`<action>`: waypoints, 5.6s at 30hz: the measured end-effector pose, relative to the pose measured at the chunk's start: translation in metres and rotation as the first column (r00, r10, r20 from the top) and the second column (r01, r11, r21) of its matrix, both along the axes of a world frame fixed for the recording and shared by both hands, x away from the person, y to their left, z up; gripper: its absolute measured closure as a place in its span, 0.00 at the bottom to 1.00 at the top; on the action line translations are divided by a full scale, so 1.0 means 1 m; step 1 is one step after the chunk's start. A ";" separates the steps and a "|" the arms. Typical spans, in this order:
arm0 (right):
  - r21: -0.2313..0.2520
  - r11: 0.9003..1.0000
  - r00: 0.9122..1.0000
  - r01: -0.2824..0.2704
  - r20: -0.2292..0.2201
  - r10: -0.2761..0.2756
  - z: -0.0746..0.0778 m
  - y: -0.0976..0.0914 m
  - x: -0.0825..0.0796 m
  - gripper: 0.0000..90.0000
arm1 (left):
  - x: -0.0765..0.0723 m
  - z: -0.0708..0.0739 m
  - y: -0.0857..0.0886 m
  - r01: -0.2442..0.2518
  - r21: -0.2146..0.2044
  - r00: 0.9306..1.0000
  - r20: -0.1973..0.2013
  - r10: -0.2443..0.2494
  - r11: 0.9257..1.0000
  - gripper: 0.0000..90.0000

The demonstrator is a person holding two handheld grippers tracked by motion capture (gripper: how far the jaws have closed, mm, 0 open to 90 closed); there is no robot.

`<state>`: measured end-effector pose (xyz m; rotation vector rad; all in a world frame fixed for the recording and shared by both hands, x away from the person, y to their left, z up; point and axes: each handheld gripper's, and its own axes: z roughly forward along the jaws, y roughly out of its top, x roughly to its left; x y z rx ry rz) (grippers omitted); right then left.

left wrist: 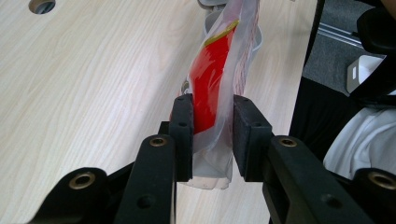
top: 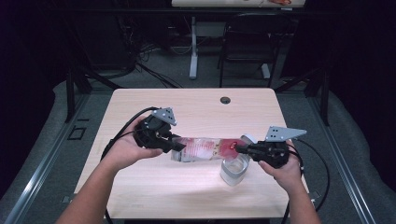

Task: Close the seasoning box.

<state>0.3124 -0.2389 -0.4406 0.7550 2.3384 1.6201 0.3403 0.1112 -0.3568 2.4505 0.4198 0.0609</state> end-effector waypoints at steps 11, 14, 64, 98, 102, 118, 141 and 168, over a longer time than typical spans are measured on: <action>0.003 1.000 1.000 0.006 -0.006 -0.006 -0.001 -0.003 -0.001 0.99 | 0.001 0.004 -0.004 0.003 -0.001 1.000 0.011 -0.003 1.000 0.80; 0.001 1.000 1.000 0.003 -0.008 -0.003 -0.002 -0.004 0.000 0.99 | 0.001 0.005 -0.004 0.004 -0.006 1.000 0.012 -0.003 1.000 0.80; 0.019 1.000 0.999 0.011 -0.042 -0.010 -0.008 -0.015 0.004 0.99 | 0.003 0.016 -0.015 0.019 -0.021 1.000 0.022 -0.018 1.000 0.80; 0.015 1.000 0.999 0.026 -0.044 -0.025 -0.011 -0.018 0.005 0.98 | 0.008 0.019 -0.020 0.016 -0.028 1.000 0.022 -0.016 0.999 0.80; 0.025 0.999 0.998 0.025 -0.049 -0.024 -0.011 -0.018 0.005 0.98 | 0.008 0.019 -0.021 0.016 -0.027 1.000 0.023 -0.015 1.000 0.80; 0.016 0.999 0.998 0.030 -0.048 -0.030 -0.012 -0.019 0.006 0.98 | 0.011 0.020 -0.022 0.017 -0.025 1.000 0.020 -0.017 1.000 0.80; 0.008 0.999 0.998 0.040 -0.057 -0.039 -0.014 -0.019 0.007 0.97 | 0.011 0.023 -0.026 0.026 -0.018 0.999 0.025 -0.025 1.000 0.81; -0.018 0.999 0.996 0.042 -0.076 -0.043 -0.017 -0.017 0.009 0.96 | 0.008 0.024 -0.030 0.030 0.002 0.998 0.048 -0.030 1.000 0.90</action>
